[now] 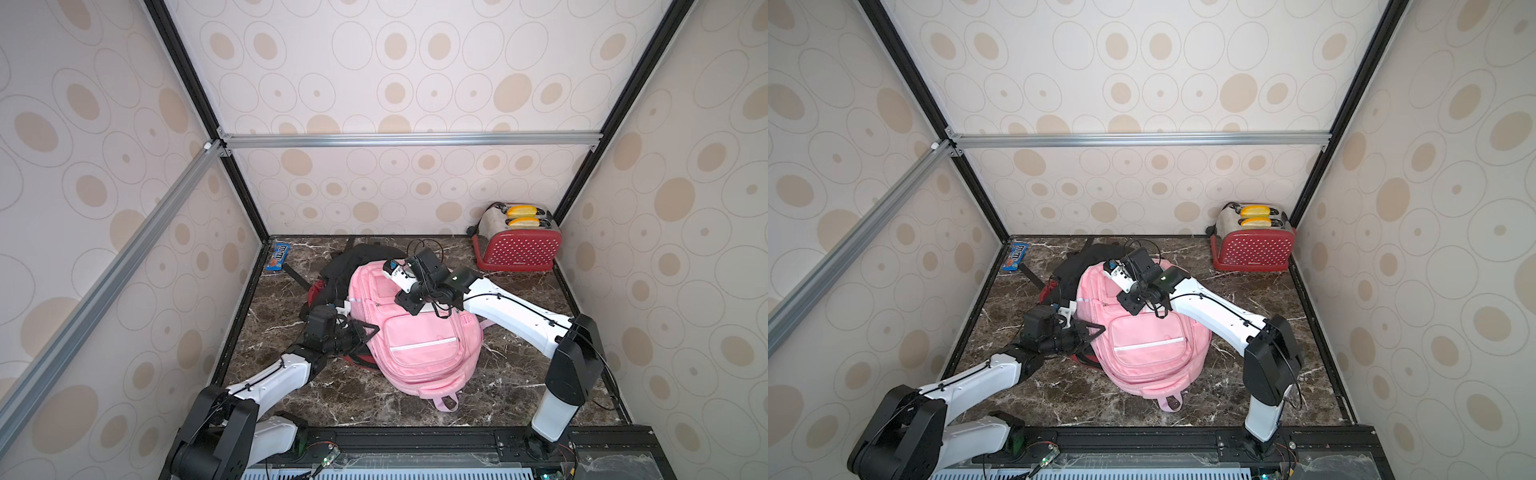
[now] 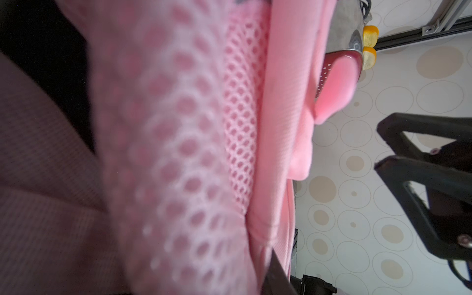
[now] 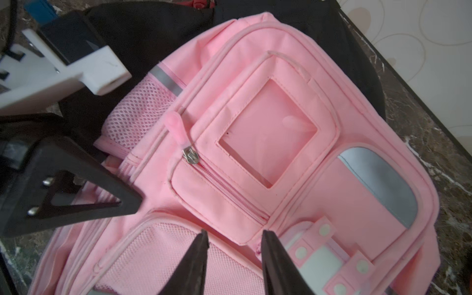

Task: Zip up the backpack
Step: Zip the zipper on the backpack.

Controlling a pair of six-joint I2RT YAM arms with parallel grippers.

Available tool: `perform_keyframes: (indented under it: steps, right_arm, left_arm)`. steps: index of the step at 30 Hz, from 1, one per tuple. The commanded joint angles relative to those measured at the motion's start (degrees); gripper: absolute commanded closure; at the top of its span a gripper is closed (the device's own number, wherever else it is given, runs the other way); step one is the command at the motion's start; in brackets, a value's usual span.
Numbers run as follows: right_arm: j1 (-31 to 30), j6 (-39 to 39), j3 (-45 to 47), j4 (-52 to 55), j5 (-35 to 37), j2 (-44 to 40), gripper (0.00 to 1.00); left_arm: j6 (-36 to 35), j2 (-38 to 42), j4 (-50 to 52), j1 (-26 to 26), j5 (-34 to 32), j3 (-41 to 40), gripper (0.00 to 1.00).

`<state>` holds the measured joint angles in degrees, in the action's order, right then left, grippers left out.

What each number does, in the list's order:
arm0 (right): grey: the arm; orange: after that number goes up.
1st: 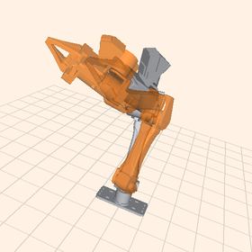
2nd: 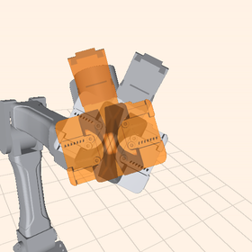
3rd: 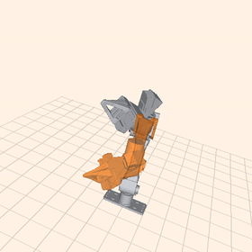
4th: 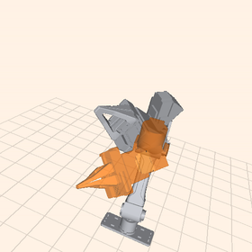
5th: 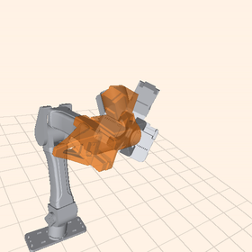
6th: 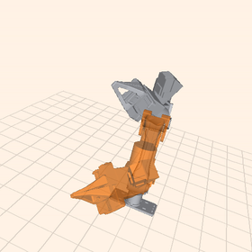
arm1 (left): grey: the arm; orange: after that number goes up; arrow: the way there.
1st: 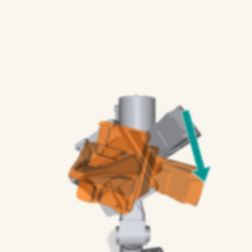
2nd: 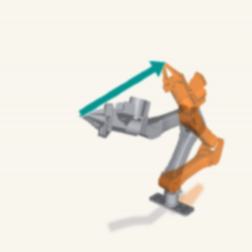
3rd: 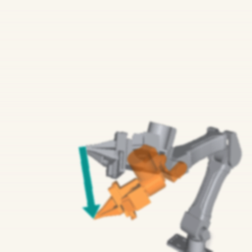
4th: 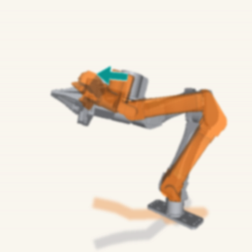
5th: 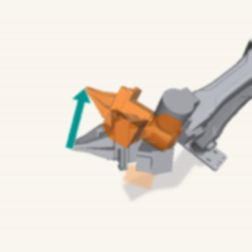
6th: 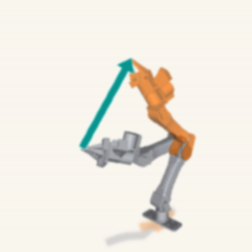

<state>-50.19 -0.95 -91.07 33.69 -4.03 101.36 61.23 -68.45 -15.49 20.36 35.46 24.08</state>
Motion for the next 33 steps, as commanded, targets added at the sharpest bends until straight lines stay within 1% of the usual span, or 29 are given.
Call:
perform_keyframes:
  steps: [1,6,13,18,26,33]
  right_arm:
    - [-0.69,-1.23,-3.75,2.90,-3.90,1.29,0.59]
    - [-2.07,-3.29,-8.54,6.84,-4.93,4.71,0.57]
    - [-3.53,-5.45,-16.32,11.82,-5.46,10.23,0.58]
    - [-4.52,-7.15,-20.39,14.02,-5.33,14.05,0.62]
    - [-5.58,-8.38,-24.11,15.65,-5.03,17.20,0.72]
    - [-6.15,-9.36,-26.41,16.40,-4.79,19.14,0.72]
  left_arm:
    - [-1.20,1.52,-1.47,0.16,0.53,2.53,1.00]
    - [-1.12,1.09,-1.83,0.17,0.75,2.54,1.00]
    - [-0.79,1.11,-2.27,0.20,0.92,2.71,1.00]
    - [-0.77,1.16,-2.26,0.16,1.02,2.66,1.00]
    - [-0.41,1.27,-3.13,0.19,1.26,2.38,1.00]
    - [-0.15,1.30,-3.98,0.17,1.44,2.03,1.00]
